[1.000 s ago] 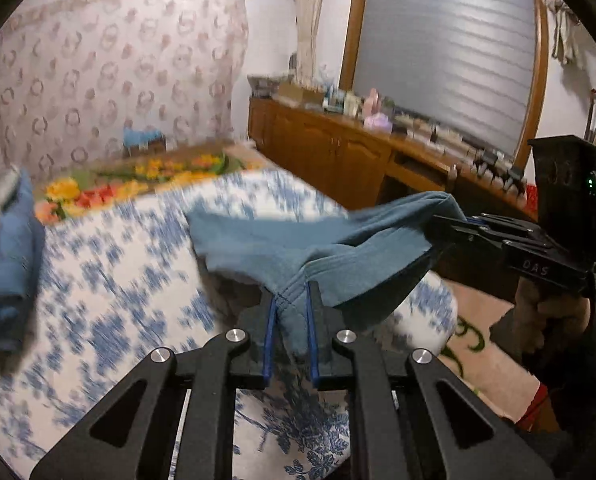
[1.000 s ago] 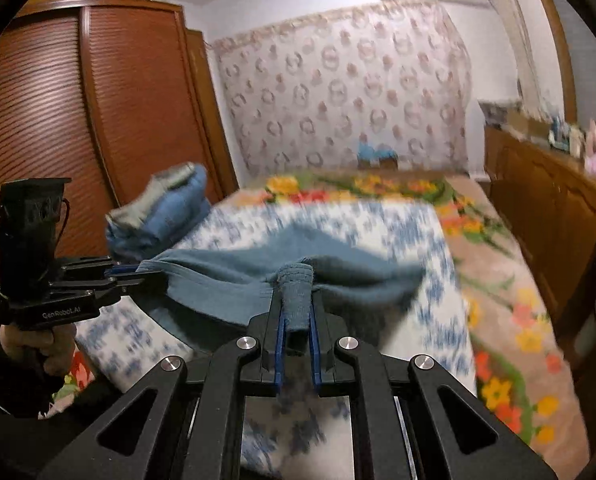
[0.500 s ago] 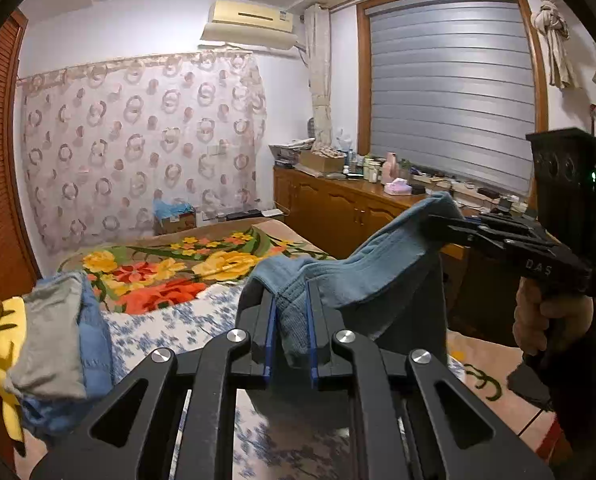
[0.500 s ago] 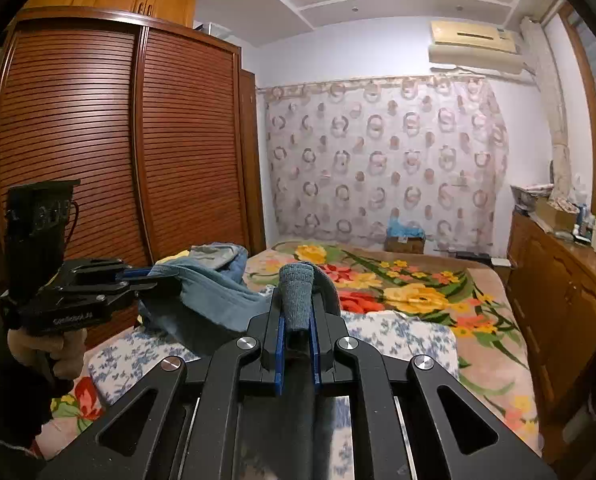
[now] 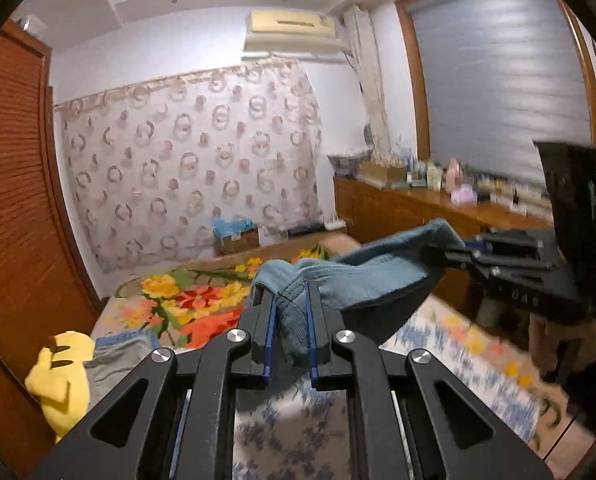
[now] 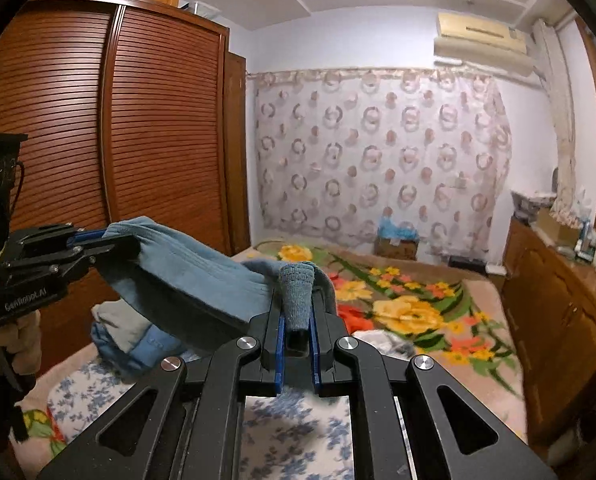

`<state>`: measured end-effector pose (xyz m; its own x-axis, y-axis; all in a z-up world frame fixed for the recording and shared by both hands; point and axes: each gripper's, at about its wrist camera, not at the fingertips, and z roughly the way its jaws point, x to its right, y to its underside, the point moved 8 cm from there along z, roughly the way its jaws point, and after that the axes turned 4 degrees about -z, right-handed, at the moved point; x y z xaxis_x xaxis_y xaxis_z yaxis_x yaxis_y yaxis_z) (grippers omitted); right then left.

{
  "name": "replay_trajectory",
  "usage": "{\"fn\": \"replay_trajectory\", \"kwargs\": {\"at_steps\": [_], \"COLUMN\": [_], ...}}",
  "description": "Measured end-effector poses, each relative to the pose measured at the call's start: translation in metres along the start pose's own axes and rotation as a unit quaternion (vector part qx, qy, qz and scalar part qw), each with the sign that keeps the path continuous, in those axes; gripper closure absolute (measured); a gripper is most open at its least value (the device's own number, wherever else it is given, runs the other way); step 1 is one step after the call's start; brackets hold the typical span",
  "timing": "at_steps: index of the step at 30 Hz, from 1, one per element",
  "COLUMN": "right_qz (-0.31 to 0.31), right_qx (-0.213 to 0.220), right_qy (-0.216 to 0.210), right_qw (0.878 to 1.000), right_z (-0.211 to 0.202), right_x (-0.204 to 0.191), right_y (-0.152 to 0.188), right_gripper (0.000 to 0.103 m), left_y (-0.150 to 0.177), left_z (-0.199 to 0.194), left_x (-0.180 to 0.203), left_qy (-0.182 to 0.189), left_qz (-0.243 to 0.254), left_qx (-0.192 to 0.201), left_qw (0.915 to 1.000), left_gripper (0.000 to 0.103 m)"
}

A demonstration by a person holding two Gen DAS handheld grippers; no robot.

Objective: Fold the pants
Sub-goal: 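Lift the cuff with the right tool up off the bed, then carry the cuff with the right tool over toward the waistband, folding the shorts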

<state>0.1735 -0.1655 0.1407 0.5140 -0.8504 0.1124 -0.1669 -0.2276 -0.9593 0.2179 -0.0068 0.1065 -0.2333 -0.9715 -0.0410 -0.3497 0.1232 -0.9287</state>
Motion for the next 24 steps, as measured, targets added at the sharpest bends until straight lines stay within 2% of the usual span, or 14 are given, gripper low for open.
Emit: {"fn": "replay_trajectory", "kwargs": {"at_steps": [3,4,7,10,15,24], "right_qz": [-0.003,0.002,0.018,0.018,0.026,0.04], "right_qx": [-0.036,-0.056,-0.102,-0.132,-0.153,-0.152], "right_qy": [-0.017,-0.031,-0.057,-0.068,-0.078,-0.082], "right_qw": [0.999,0.998,0.993,0.989,0.985,0.984], "right_z": [0.008,0.012,0.022,0.028,0.022,-0.017], "right_x": [-0.006,-0.013,-0.027,-0.041,-0.049,-0.055], "right_y": [0.04,0.064,0.117,0.154,0.179,0.203], "right_gripper": [0.093,0.093,0.093,0.093,0.093,0.093], "left_y": [0.051,0.083,0.144,0.188,0.225,0.232], "left_z": [0.002,0.002,0.001,-0.004,-0.019,-0.034], "left_x": [0.002,0.004,0.011,0.019,0.032,0.043], "left_qy": [-0.004,0.002,0.015,0.034,0.045,0.055], "left_qz": [0.009,-0.001,-0.018,-0.044,-0.053,-0.064], "left_qx": [-0.038,-0.061,-0.099,-0.131,-0.158,-0.161], "left_qw": [0.9992,0.9981,0.9949,0.9898,0.985,0.9833], "left_gripper": [0.09,0.09,0.09,0.09,0.09,0.09]}}
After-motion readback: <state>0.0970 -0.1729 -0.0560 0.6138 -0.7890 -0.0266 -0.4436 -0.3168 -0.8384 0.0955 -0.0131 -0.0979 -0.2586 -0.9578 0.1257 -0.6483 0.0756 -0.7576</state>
